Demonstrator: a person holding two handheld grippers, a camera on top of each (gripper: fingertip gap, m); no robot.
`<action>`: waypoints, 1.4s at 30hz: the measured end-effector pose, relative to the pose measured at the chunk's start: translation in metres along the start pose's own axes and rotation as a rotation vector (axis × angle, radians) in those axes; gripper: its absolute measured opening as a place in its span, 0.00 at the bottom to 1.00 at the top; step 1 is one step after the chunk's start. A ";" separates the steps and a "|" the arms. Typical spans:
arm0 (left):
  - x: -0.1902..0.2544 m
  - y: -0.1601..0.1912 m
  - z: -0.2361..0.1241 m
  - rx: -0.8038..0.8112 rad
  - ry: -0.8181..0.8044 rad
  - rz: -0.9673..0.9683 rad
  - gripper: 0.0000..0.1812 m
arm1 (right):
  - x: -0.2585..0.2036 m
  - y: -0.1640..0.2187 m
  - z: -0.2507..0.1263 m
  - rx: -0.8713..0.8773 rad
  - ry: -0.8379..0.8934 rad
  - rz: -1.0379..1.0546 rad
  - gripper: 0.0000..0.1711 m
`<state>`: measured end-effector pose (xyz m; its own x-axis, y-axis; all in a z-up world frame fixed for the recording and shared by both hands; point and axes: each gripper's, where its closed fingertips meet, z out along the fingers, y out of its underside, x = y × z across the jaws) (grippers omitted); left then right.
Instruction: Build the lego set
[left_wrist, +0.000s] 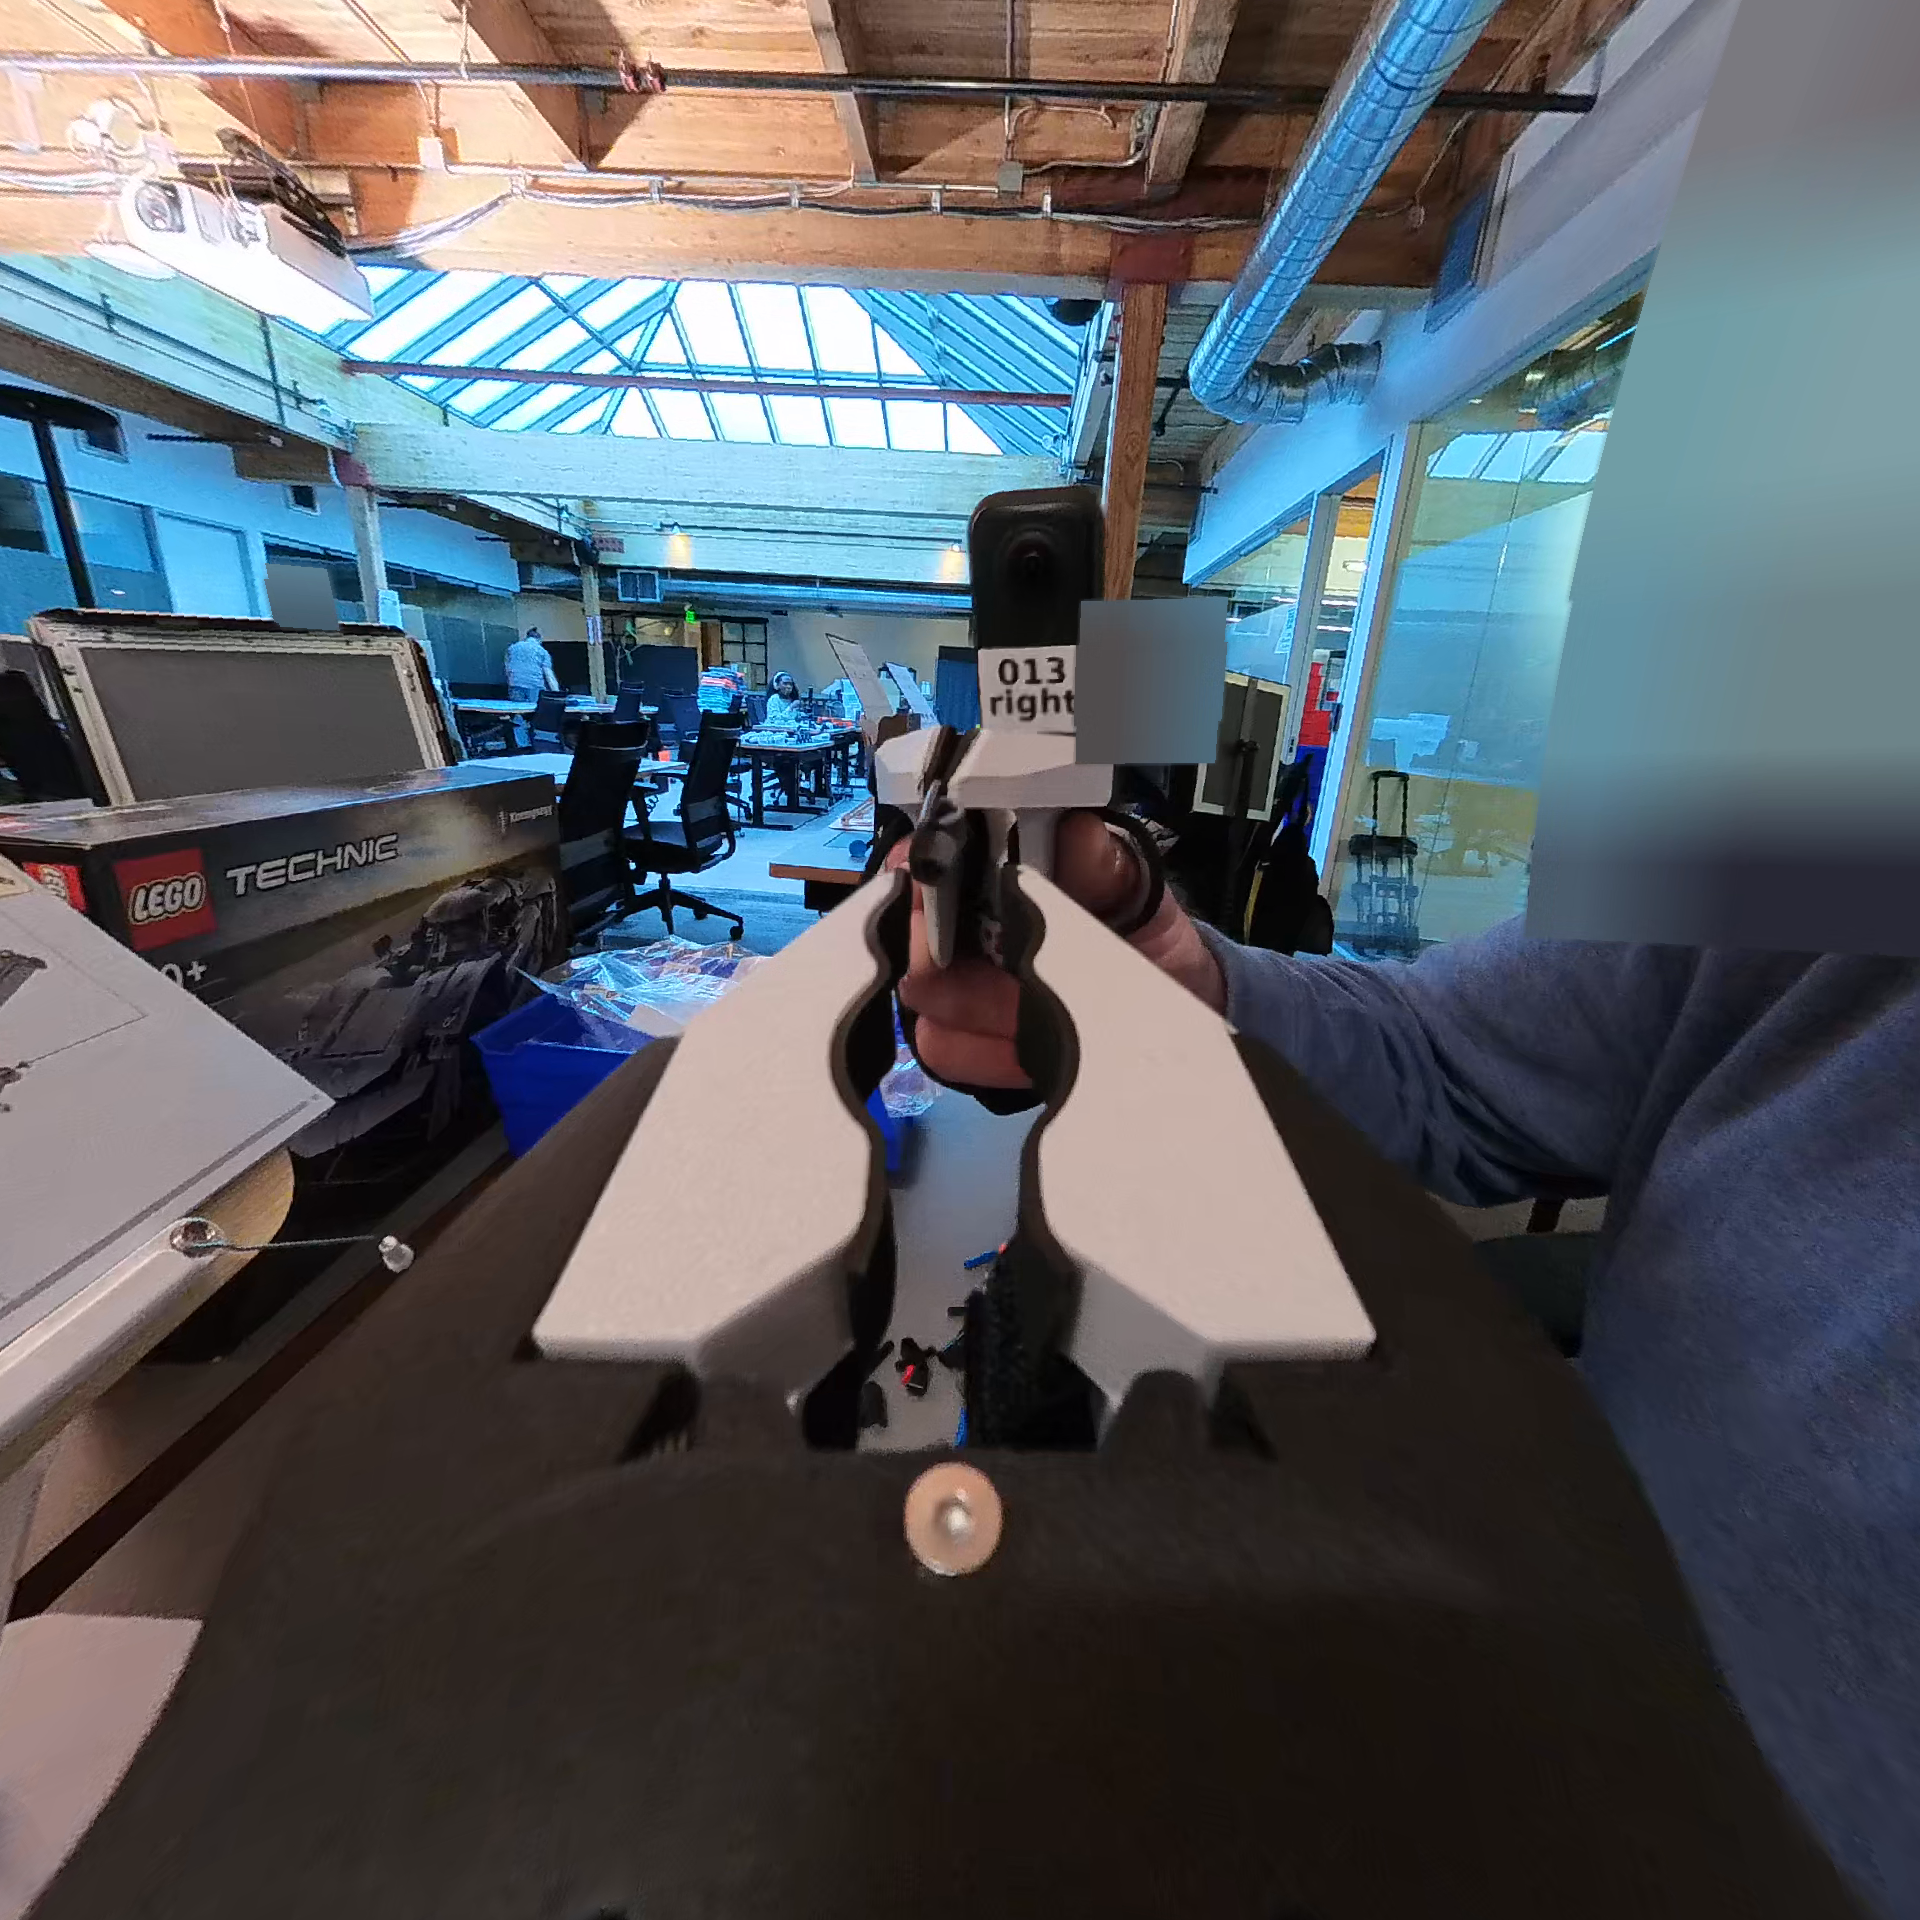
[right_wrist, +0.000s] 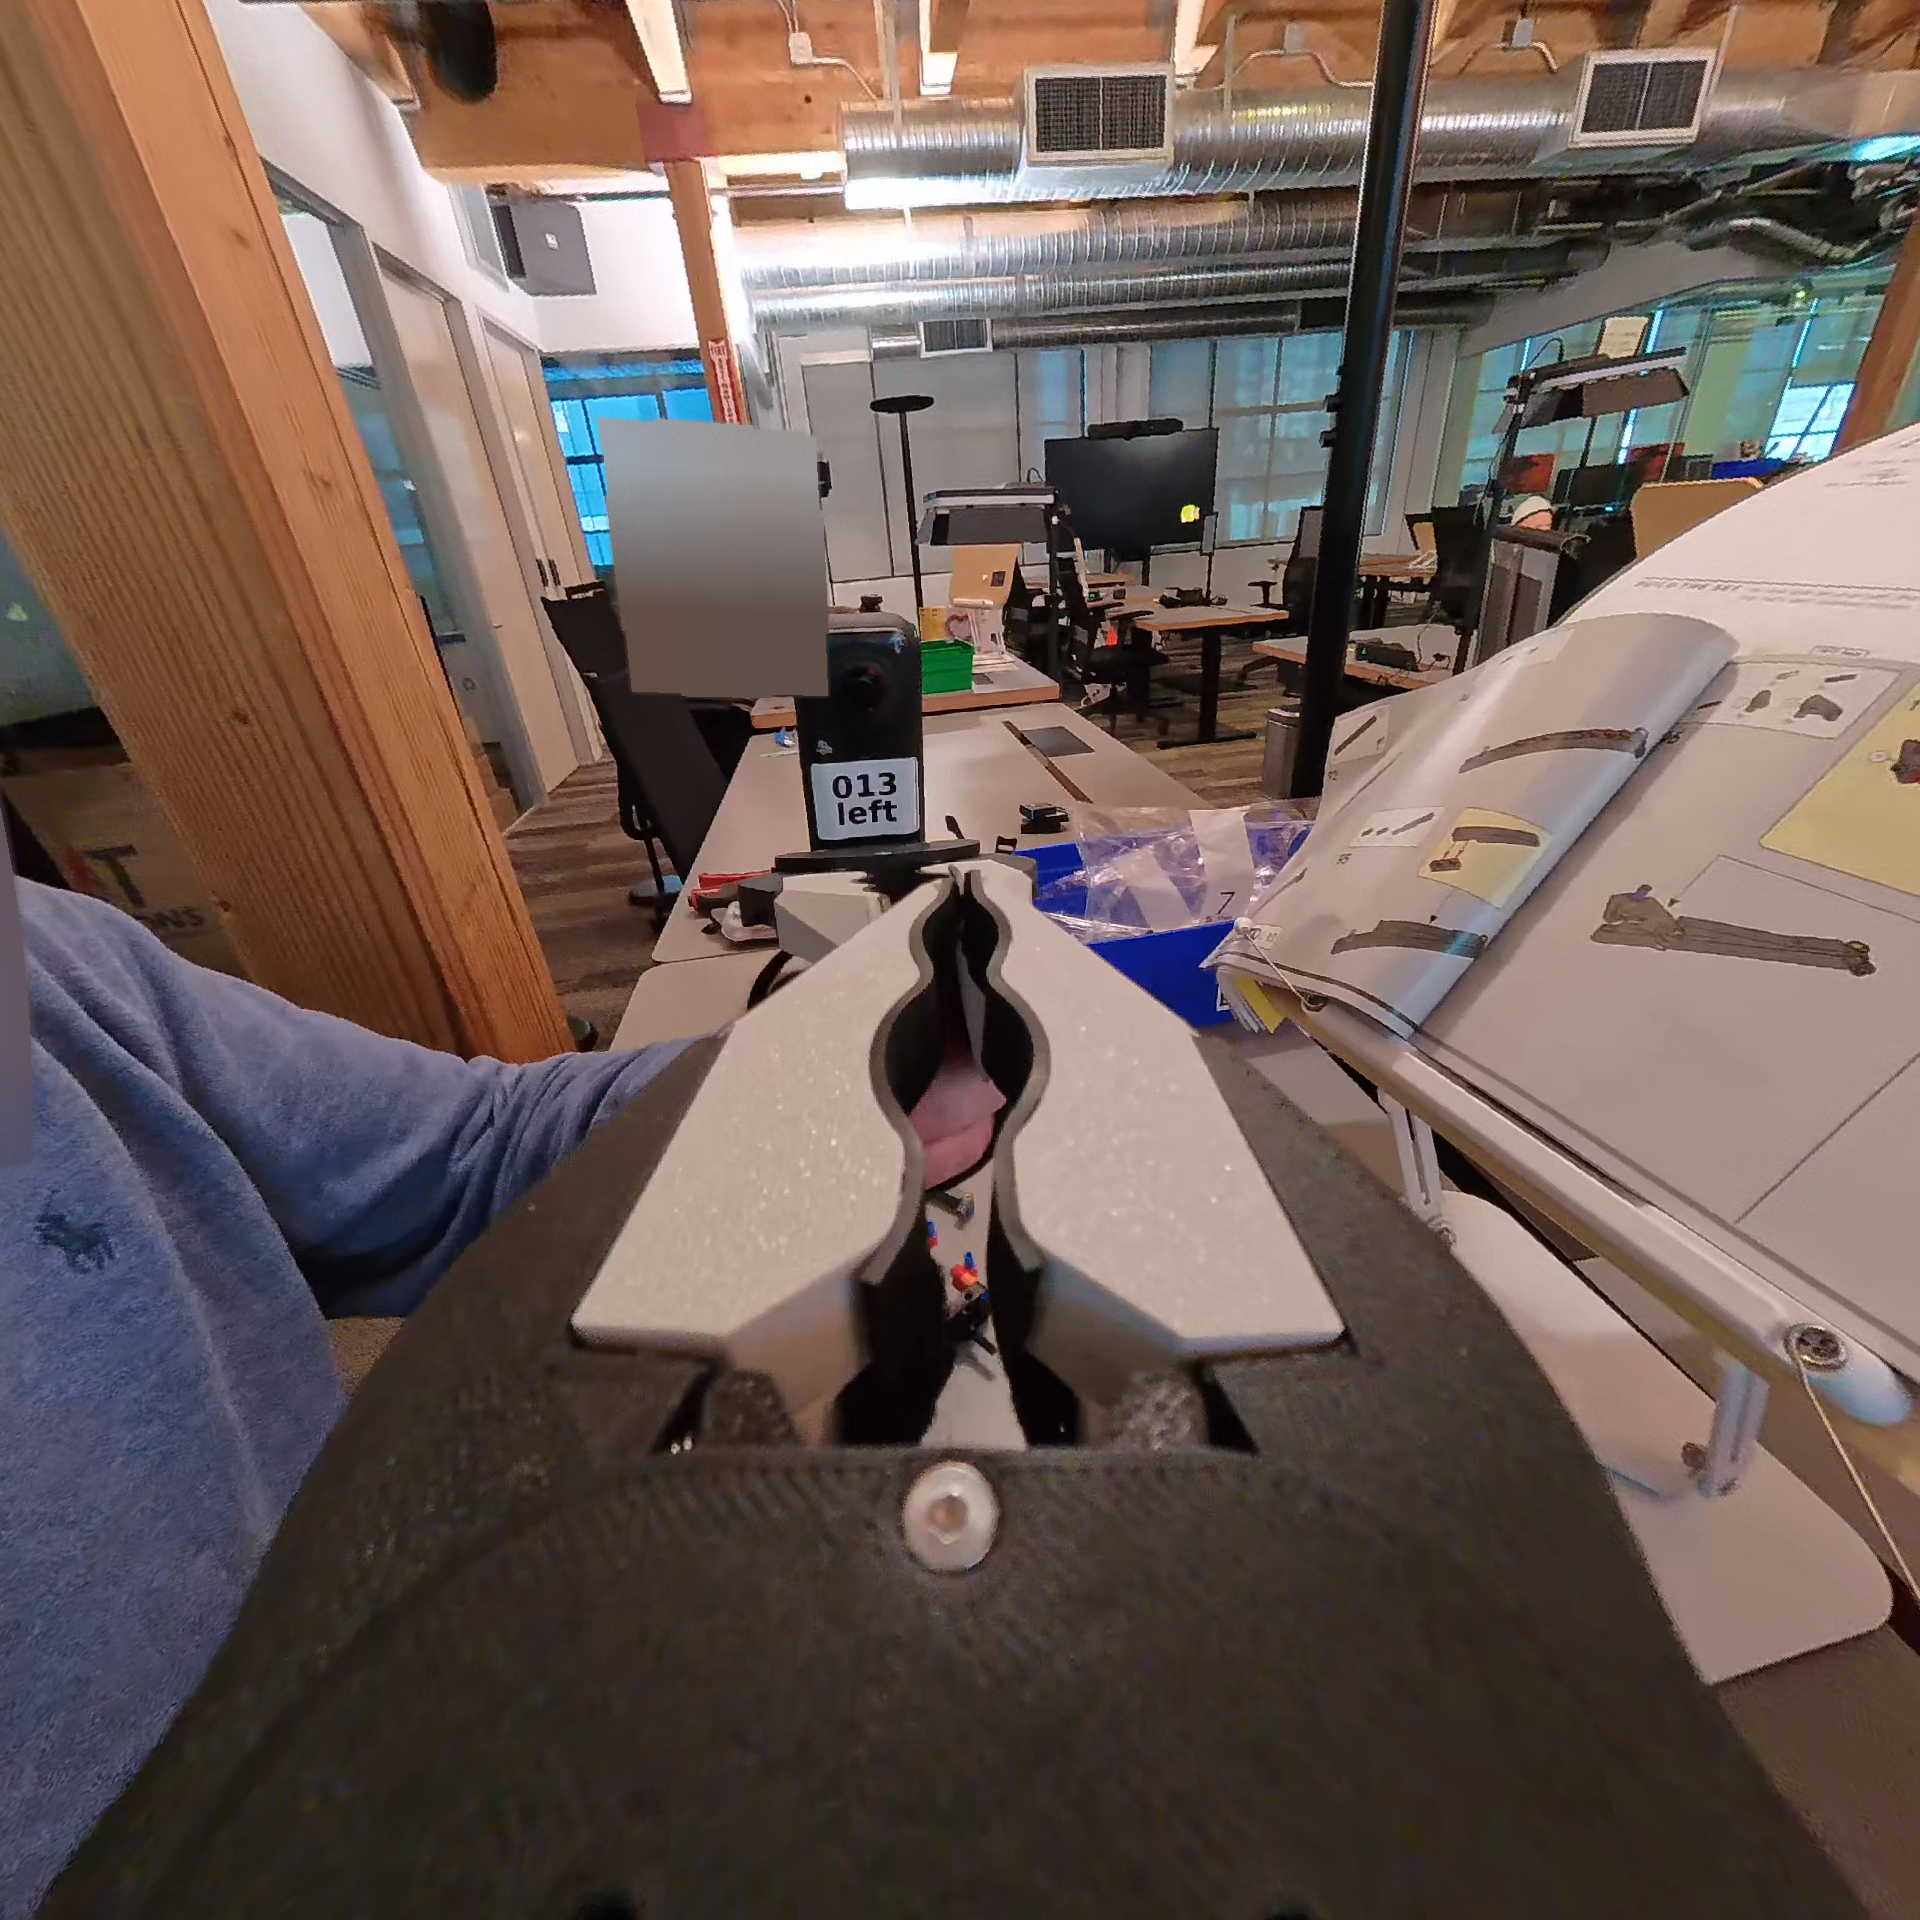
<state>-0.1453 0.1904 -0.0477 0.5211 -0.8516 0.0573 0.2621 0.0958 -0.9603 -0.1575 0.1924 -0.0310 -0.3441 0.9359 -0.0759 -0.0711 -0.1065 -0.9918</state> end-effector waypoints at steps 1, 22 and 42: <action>0.000 0.000 0.000 -0.002 -0.002 0.004 0.07 | 0.000 0.000 0.000 0.003 -0.003 0.004 0.00; -0.006 0.013 -0.006 -0.196 -0.050 0.125 0.02 | 0.005 0.019 -0.001 -0.115 0.031 -0.054 0.00; -0.022 0.194 -0.088 -1.255 0.042 0.031 0.03 | 0.003 0.176 -0.049 -0.774 0.082 -0.272 0.03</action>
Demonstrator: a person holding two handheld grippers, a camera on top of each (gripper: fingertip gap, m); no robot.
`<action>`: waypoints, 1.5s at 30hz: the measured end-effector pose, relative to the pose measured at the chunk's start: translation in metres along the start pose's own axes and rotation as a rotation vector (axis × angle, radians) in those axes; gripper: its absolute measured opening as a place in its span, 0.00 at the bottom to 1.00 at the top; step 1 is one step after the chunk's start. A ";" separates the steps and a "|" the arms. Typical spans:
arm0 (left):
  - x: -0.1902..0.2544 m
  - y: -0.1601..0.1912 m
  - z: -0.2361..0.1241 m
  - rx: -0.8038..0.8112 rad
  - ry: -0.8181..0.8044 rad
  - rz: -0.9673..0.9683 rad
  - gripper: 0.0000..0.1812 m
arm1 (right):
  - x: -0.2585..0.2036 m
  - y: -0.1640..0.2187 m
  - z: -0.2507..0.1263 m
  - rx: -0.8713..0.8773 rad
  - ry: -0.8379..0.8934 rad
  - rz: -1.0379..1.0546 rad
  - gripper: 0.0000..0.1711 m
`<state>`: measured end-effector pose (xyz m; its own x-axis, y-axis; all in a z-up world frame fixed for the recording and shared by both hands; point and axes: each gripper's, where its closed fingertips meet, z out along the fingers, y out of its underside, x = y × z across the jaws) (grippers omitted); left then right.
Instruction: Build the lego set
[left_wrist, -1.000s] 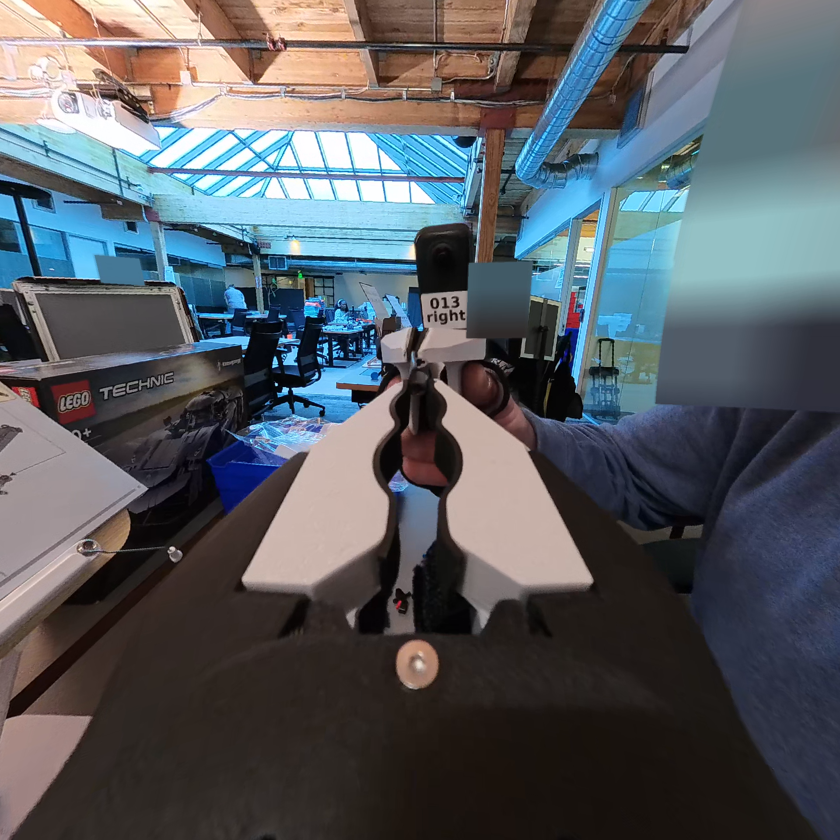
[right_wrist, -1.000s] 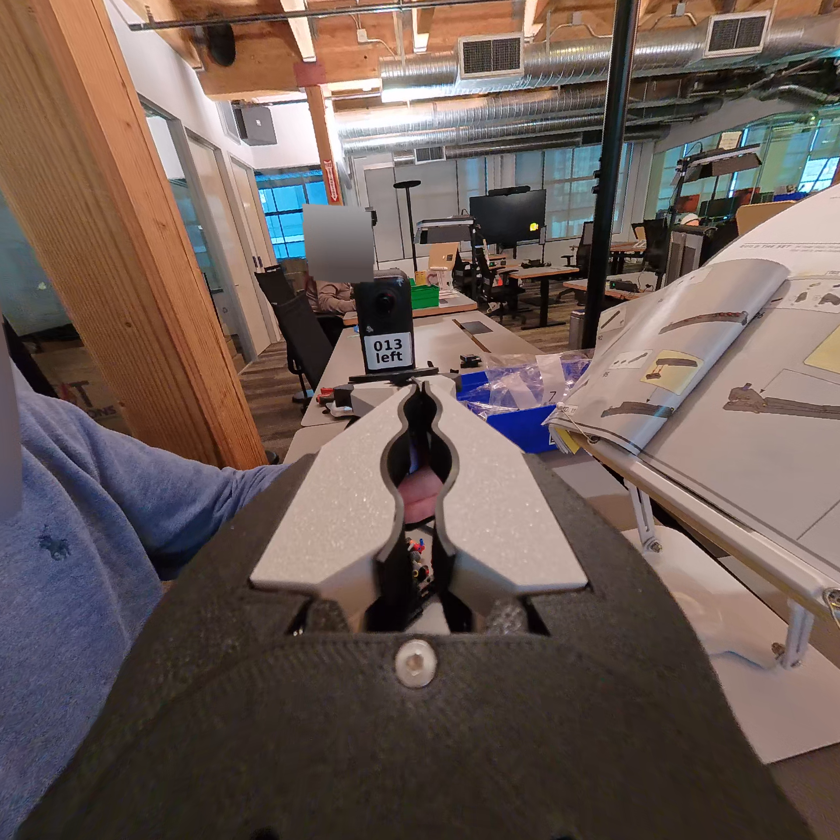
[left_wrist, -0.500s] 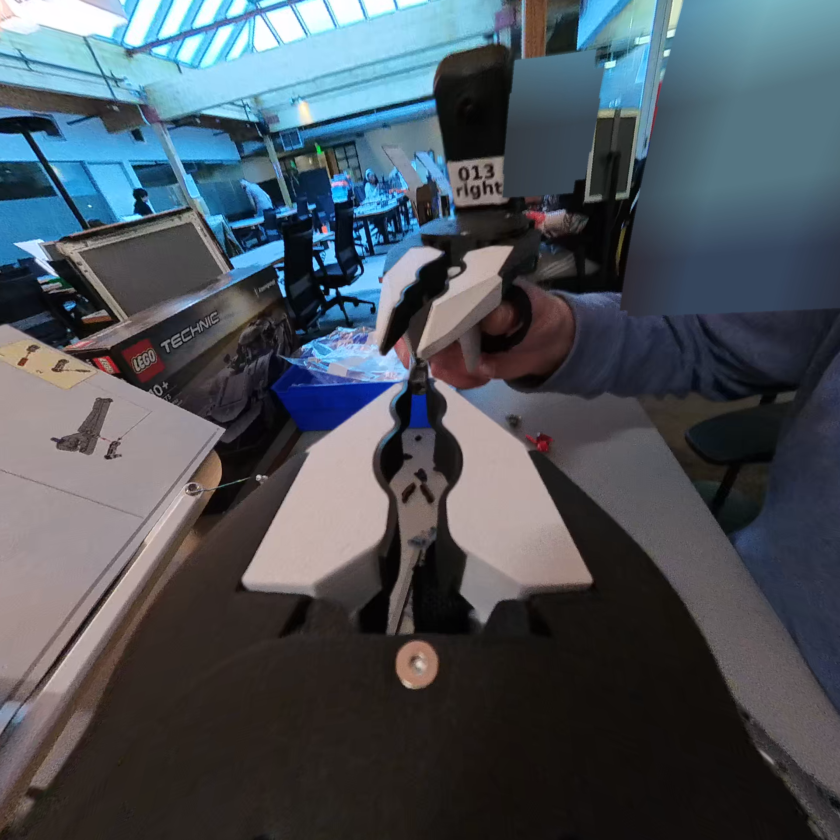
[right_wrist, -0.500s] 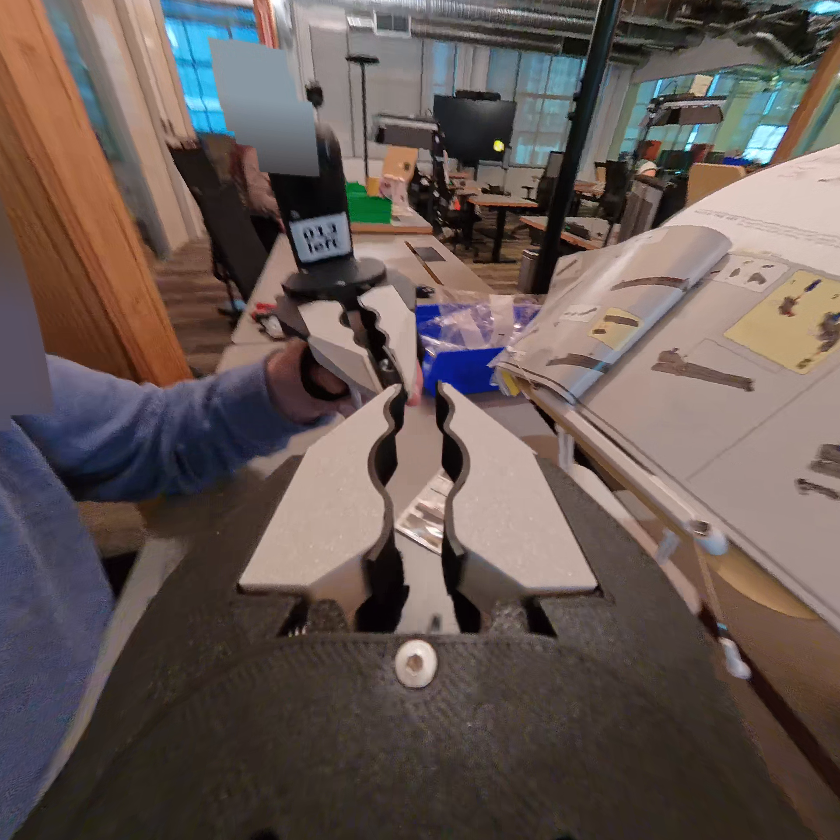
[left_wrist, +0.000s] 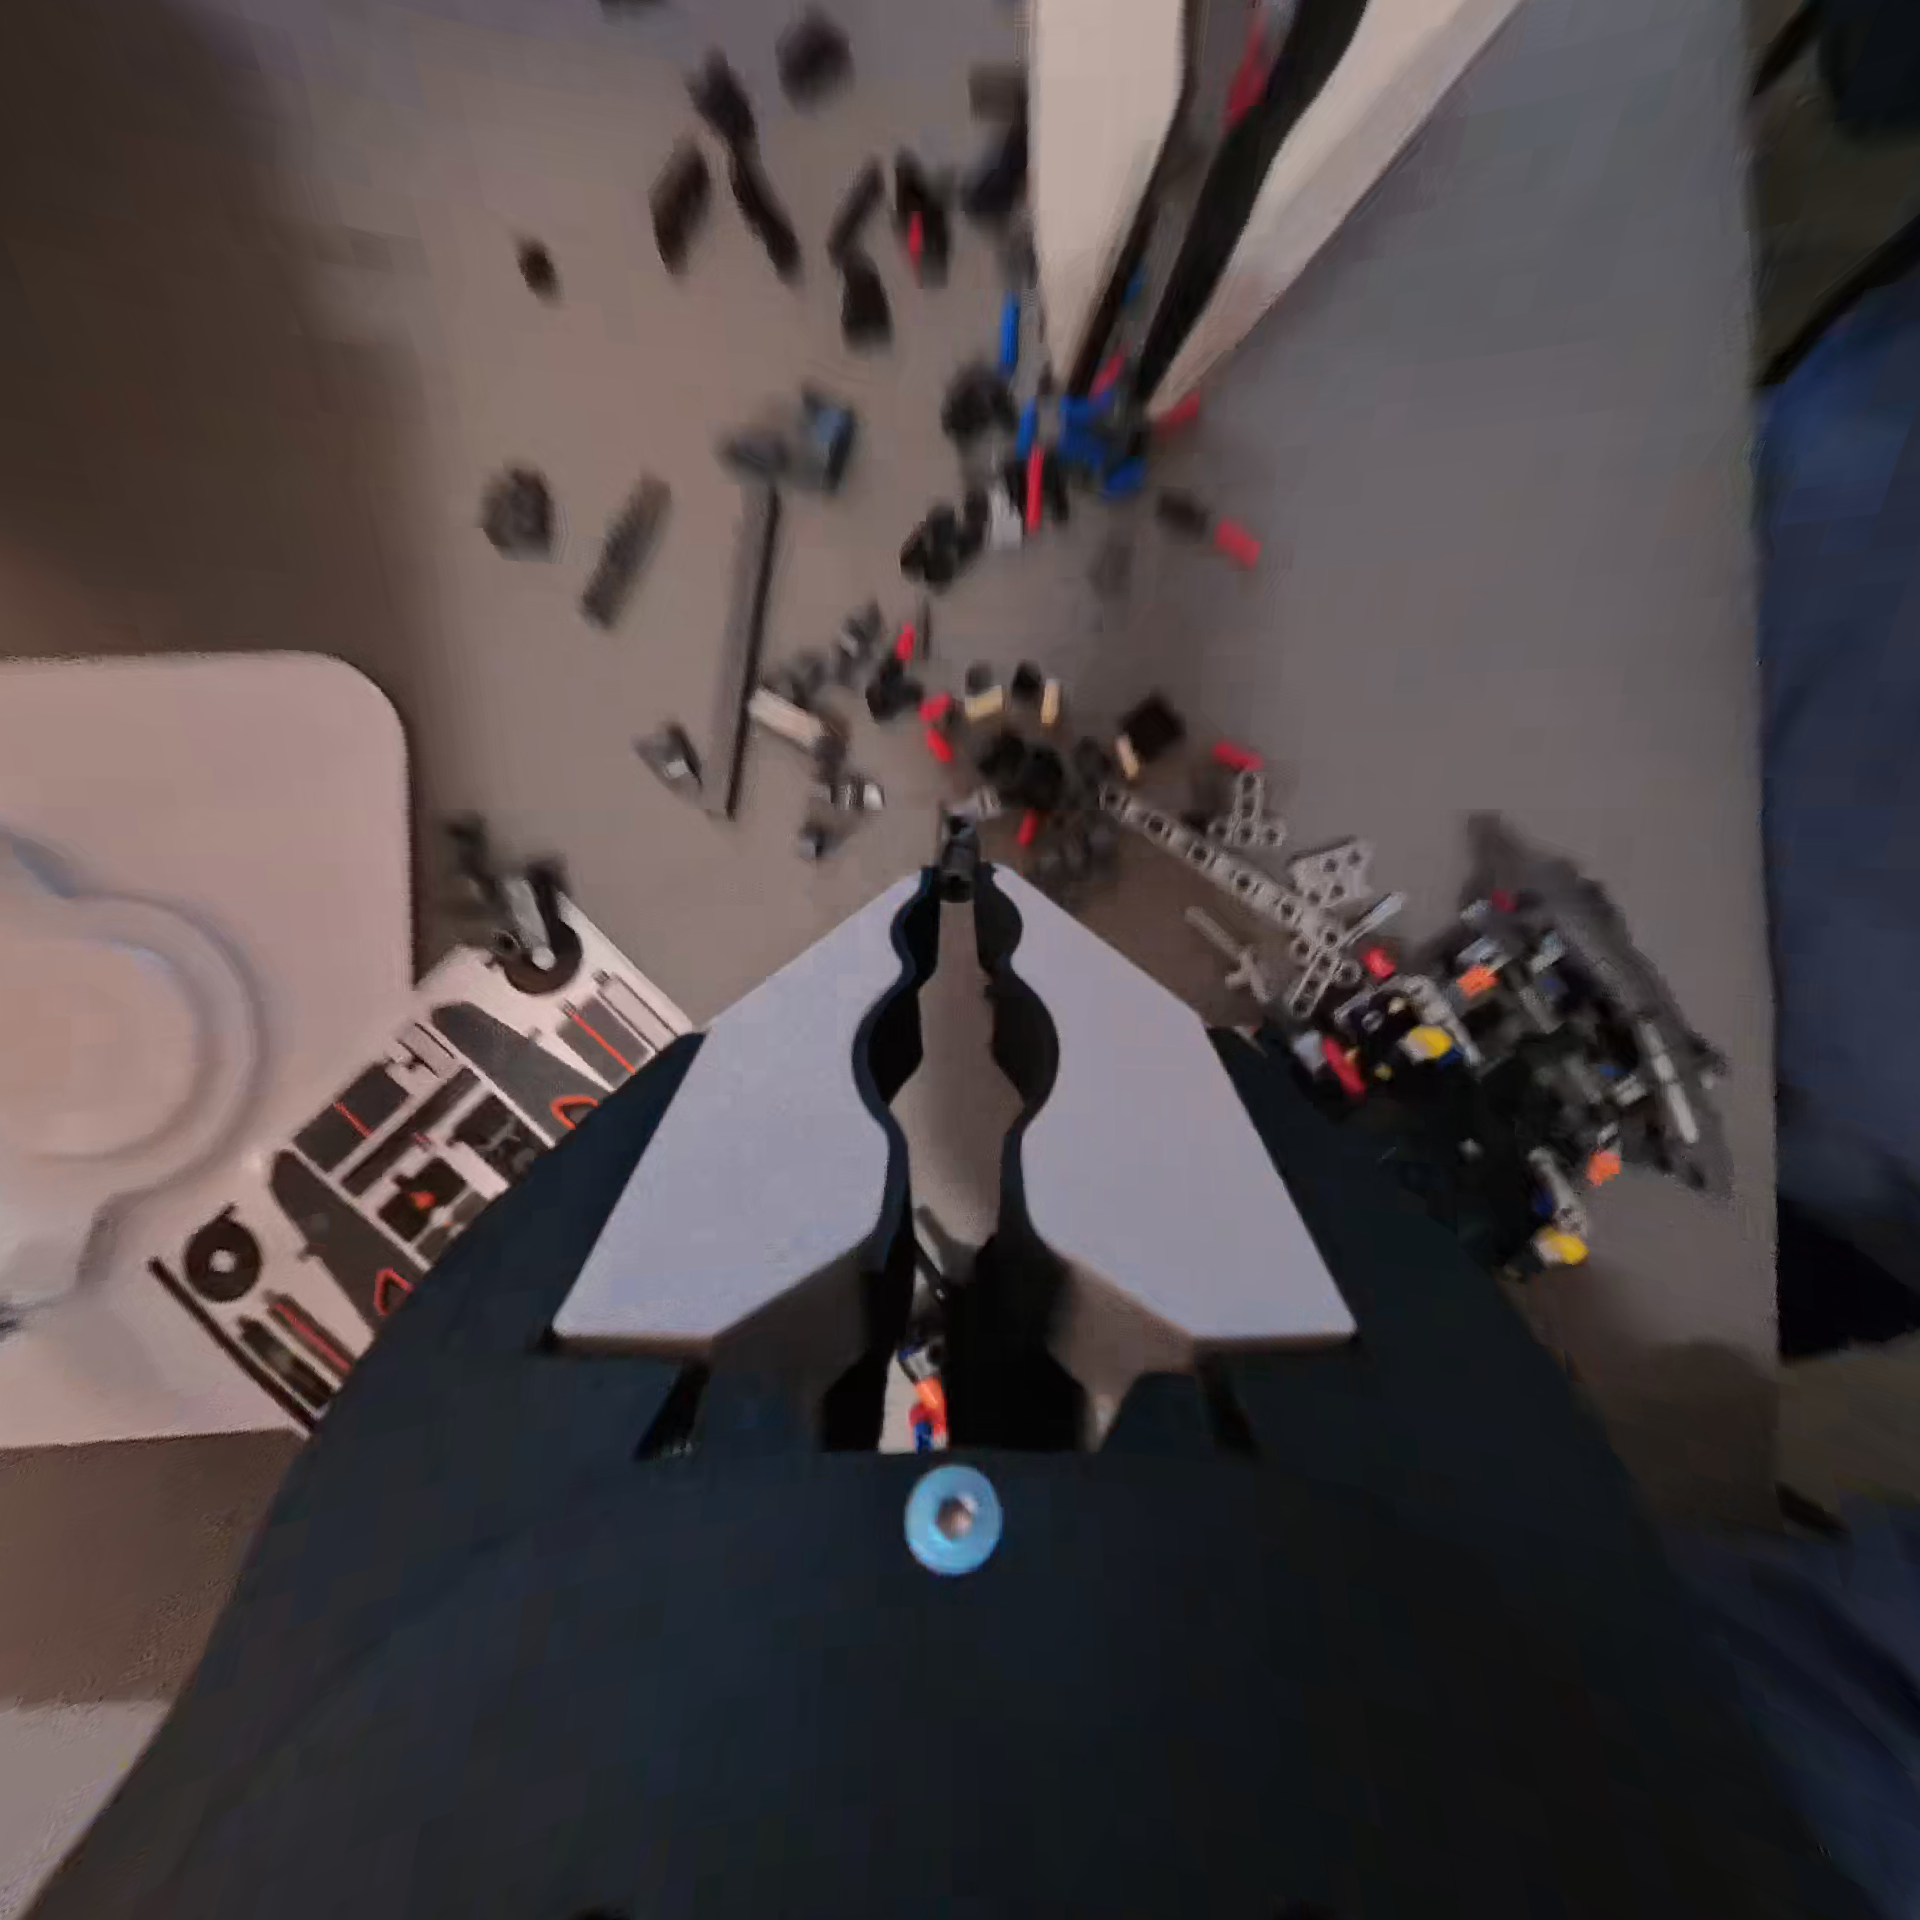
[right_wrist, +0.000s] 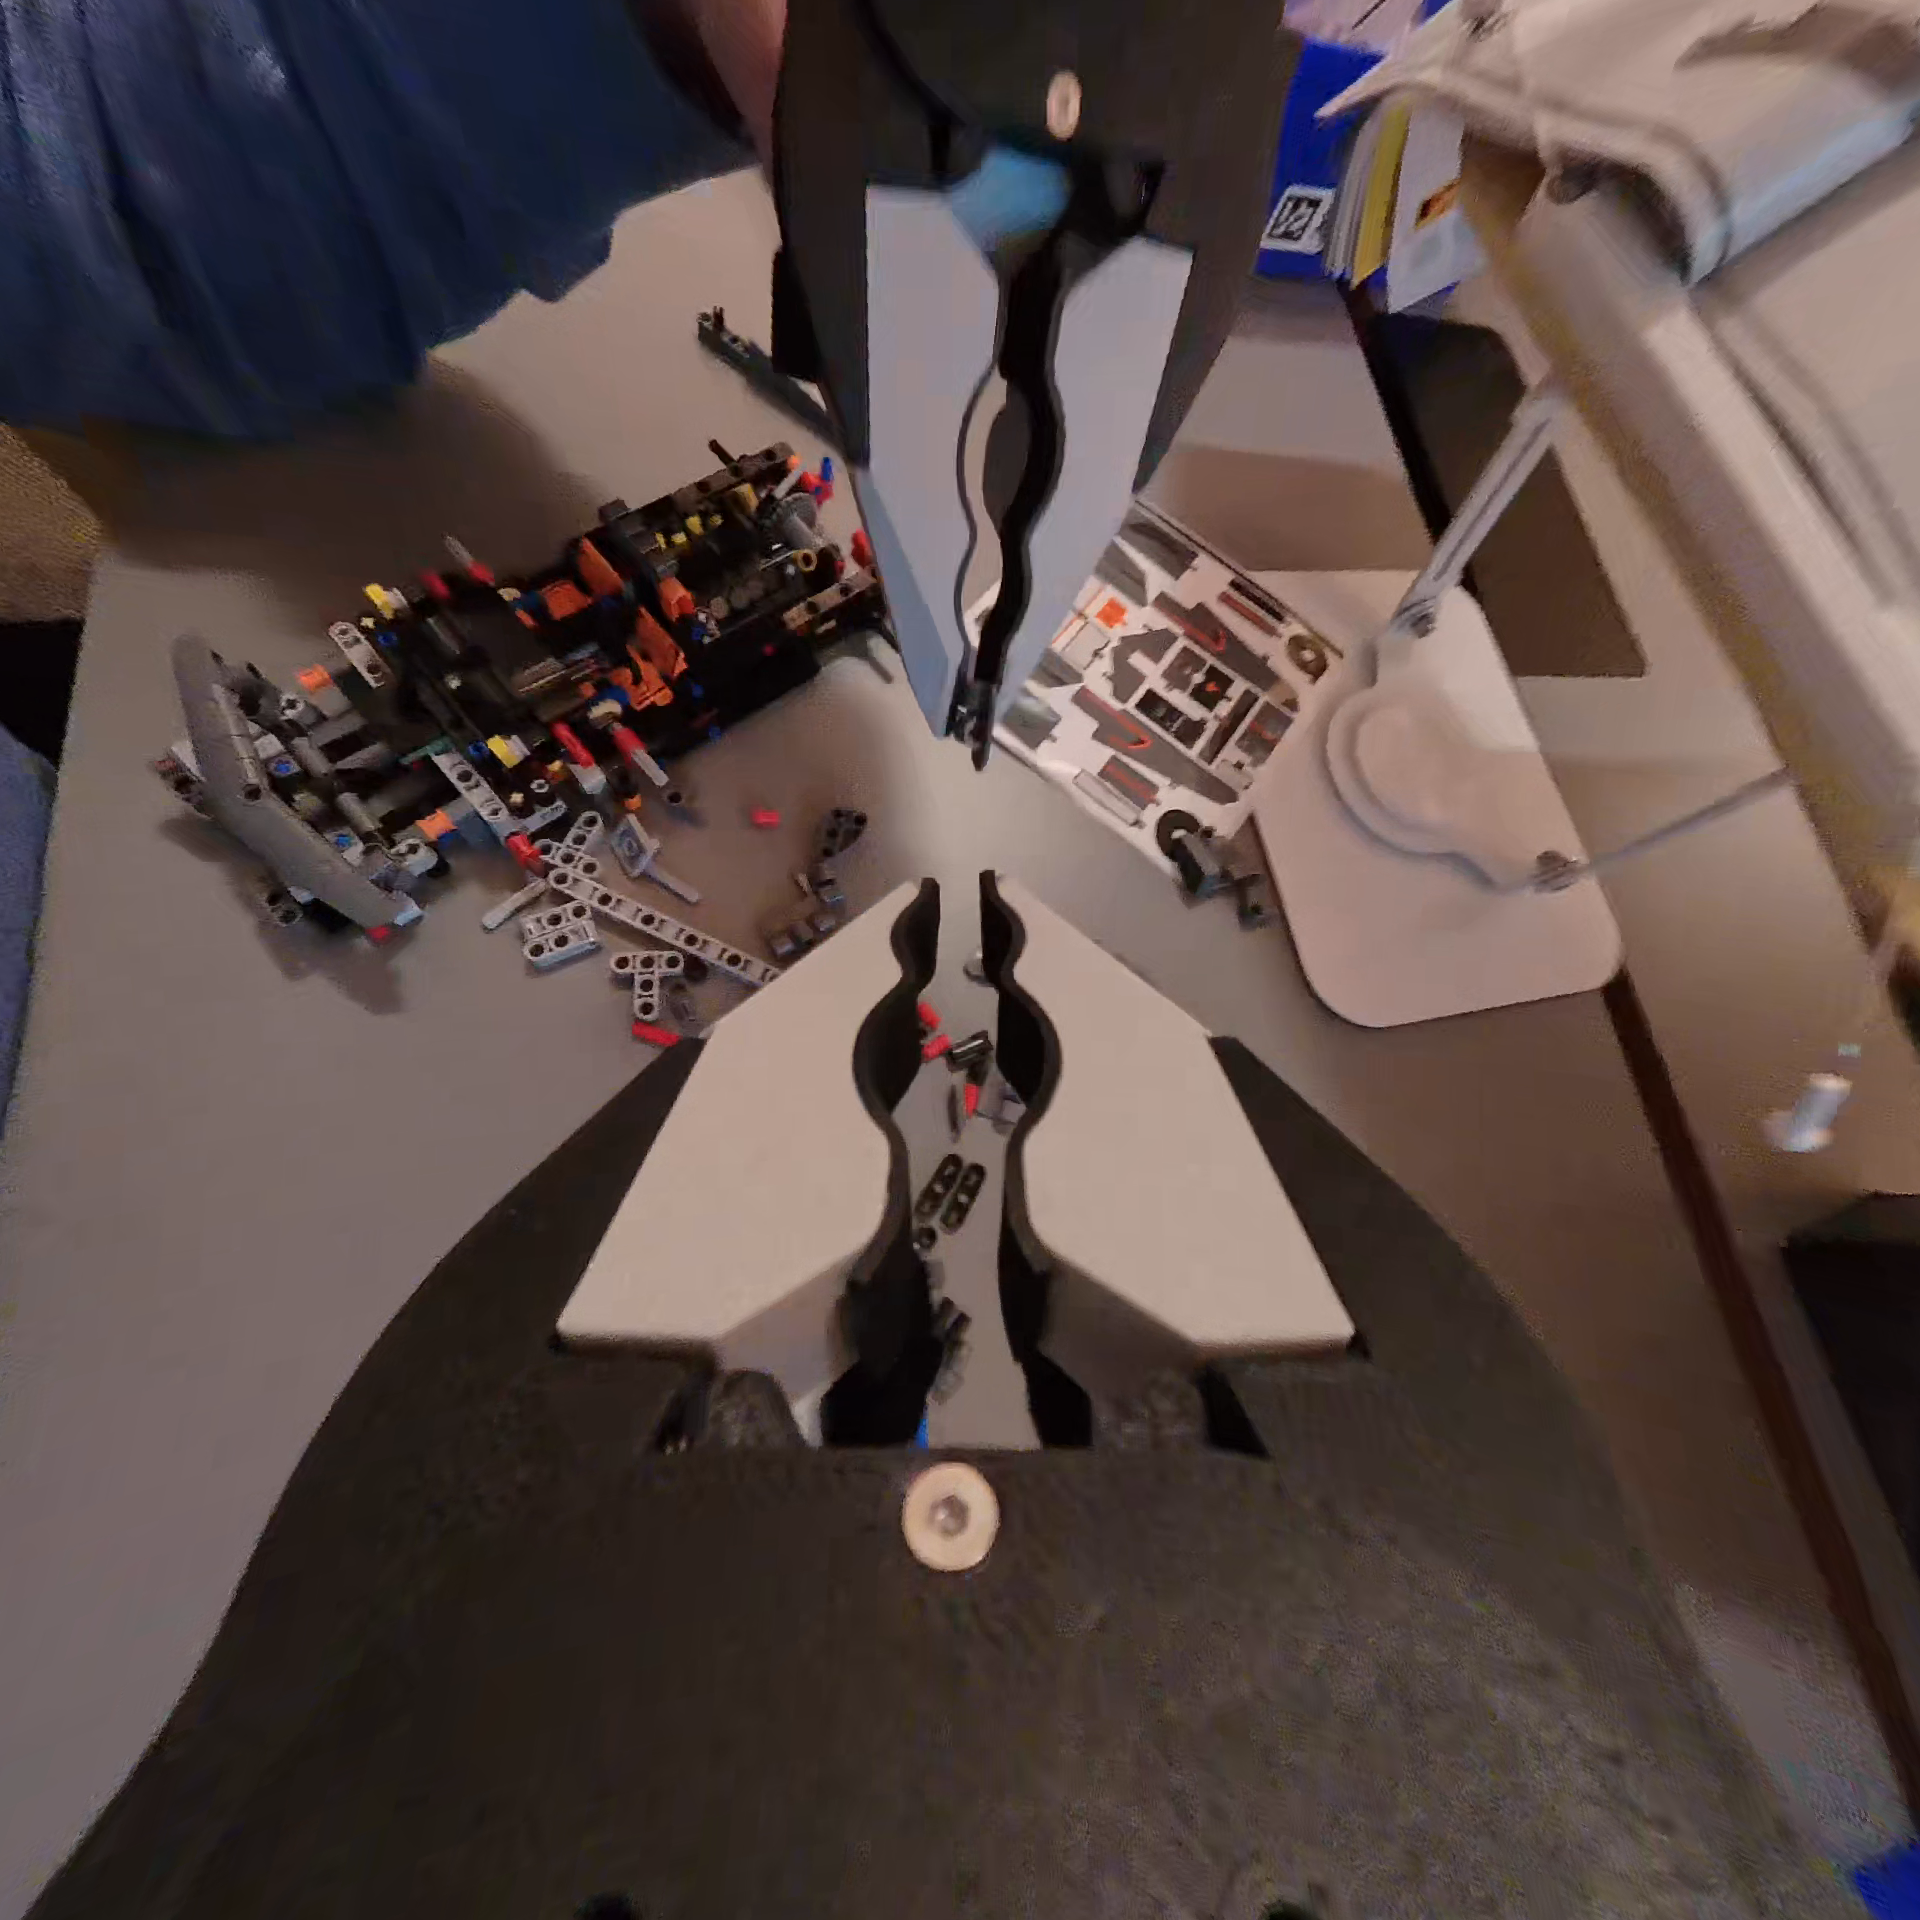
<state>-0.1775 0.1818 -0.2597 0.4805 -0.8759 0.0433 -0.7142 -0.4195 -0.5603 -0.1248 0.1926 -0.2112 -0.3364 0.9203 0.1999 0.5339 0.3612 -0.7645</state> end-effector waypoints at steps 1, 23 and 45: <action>0.000 0.010 0.012 -0.058 0.021 -0.013 0.03 | -0.003 0.005 0.005 0.002 -0.022 0.020 0.03; -0.020 0.056 0.051 -0.246 0.069 -0.129 0.15 | -0.011 0.033 0.023 -0.022 -0.099 0.017 0.02; -0.028 0.019 -0.010 -0.098 -0.130 -0.016 0.05 | 0.005 0.067 0.039 -0.175 -0.052 0.057 0.09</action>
<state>-0.2099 0.1960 -0.2636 0.5500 -0.8330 -0.0594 -0.7487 -0.4604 -0.4769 -0.1206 0.2157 -0.2854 -0.3392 0.9325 0.1243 0.6783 0.3340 -0.6545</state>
